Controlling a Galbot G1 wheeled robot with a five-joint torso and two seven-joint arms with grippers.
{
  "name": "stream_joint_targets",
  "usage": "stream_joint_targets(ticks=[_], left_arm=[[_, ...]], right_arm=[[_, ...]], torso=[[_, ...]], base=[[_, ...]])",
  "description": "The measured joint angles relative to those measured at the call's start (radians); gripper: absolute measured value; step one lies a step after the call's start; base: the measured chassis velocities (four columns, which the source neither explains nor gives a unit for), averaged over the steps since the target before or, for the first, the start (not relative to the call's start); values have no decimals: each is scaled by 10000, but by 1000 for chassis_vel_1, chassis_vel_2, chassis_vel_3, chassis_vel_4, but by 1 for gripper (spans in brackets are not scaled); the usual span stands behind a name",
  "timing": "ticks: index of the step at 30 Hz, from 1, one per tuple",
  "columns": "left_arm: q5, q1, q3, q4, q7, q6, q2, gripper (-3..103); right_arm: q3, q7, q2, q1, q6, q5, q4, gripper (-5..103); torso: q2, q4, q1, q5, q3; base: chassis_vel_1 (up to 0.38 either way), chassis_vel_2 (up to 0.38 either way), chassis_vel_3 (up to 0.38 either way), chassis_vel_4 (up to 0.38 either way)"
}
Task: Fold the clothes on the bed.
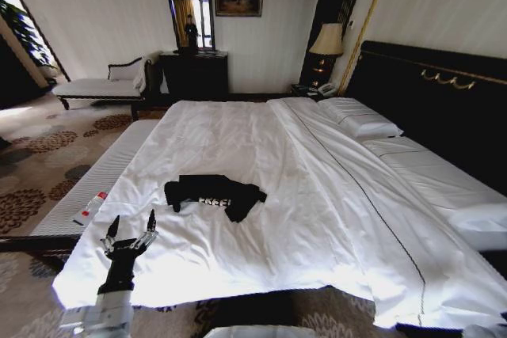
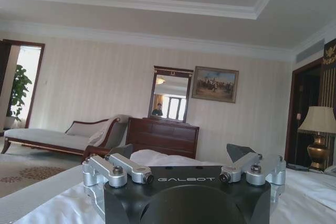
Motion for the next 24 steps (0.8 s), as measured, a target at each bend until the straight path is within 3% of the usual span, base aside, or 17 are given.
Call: stream_joint_targets(ticks=[2, 3, 4, 5, 6, 10, 12, 13, 16, 18, 19, 21, 22, 24], left_arm=[[68, 11, 17, 0, 0, -2, -44, 100], [106, 17, 26, -1, -2, -2, -72, 100], [173, 24, 35, -17, -3, -2, -106, 100], [215, 28, 41, -32, -4, -2, -127, 100], [215, 28, 41, -32, -4, -2, -127, 100], [511, 44, 136, -58, -9, 0, -259, 100], [577, 53, 166, -64, -13, 2, -281, 100], [663, 70, 207, -77, -12, 7, -307, 100], [827, 86, 271, -144, -13, 47, -363, 100], [859, 89, 279, -167, -13, 60, -377, 100], [897, 94, 286, -207, -13, 75, -390, 100], [987, 131, 294, -327, -14, 112, -426, 100], [987, 131, 294, -327, -14, 112, -426, 100], [1050, 180, 292, -401, -18, 124, -436, 100]], right_arm=[[352, 449, 30, -180, -257, -515, 477, 33], [550, 701, 28, -325, -513, -643, 785, 33], [824, 1157, -13, -631, -1032, -640, 1354, 44], [960, 1389, -51, -784, -1255, -582, 1642, 44], [960, 1389, -51, -784, -1255, -582, 1642, 44], [1716, 2404, -271, -1171, -1560, -813, 2587, 66], [1869, 2586, -340, -1174, -1505, -1073, 2637, 66], [2053, 2694, -430, -1162, -1287, -1420, 2665, 71], [2294, 2106, -638, -1067, 113, -2213, 2661, 88], [2270, 1894, -639, -1043, 355, -2274, 2669, 88], [2180, 1574, -625, -1024, 601, -2236, 2720, 93], [1718, 416, -535, -948, 1029, -1336, 3079, 99], [1718, 416, -535, -948, 1029, -1336, 3079, 99], [1224, -420, -613, -807, 1340, -598, 3310, 100]], torso=[[0, 1, 0, -3, 0], [1, 0, 0, -10, 0], [1, -2, -1, -8, 0], [1, -5, -1, -7, -1], [1, -5, -1, -7, -1], [0, 1, -2, -6, -1], [1, 1, -1, -5, 0], [1, 0, -1, -5, 0], [1, 1, -2, -8, 0], [1, 3, -2, -7, 0], [1, 2, -2, -5, 0], [1, -9, -1, -1, 0], [1, -9, -1, -1, 0], [1, -4, -2, -1, 0]], base=[[0, 0, 0, 0], [0, 0, 0, 0], [0, 0, 0, 0], [0, 0, 0, 0], [0, 0, 0, 0], [0, 0, 0, 0], [0, 0, 0, 0], [0, 0, 0, 0], [0, 0, 0, 0], [0, 0, 0, 0], [0, 0, 0, 0], [0, 0, 0, 0], [0, 0, 0, 0], [0, 0, 0, 0]])
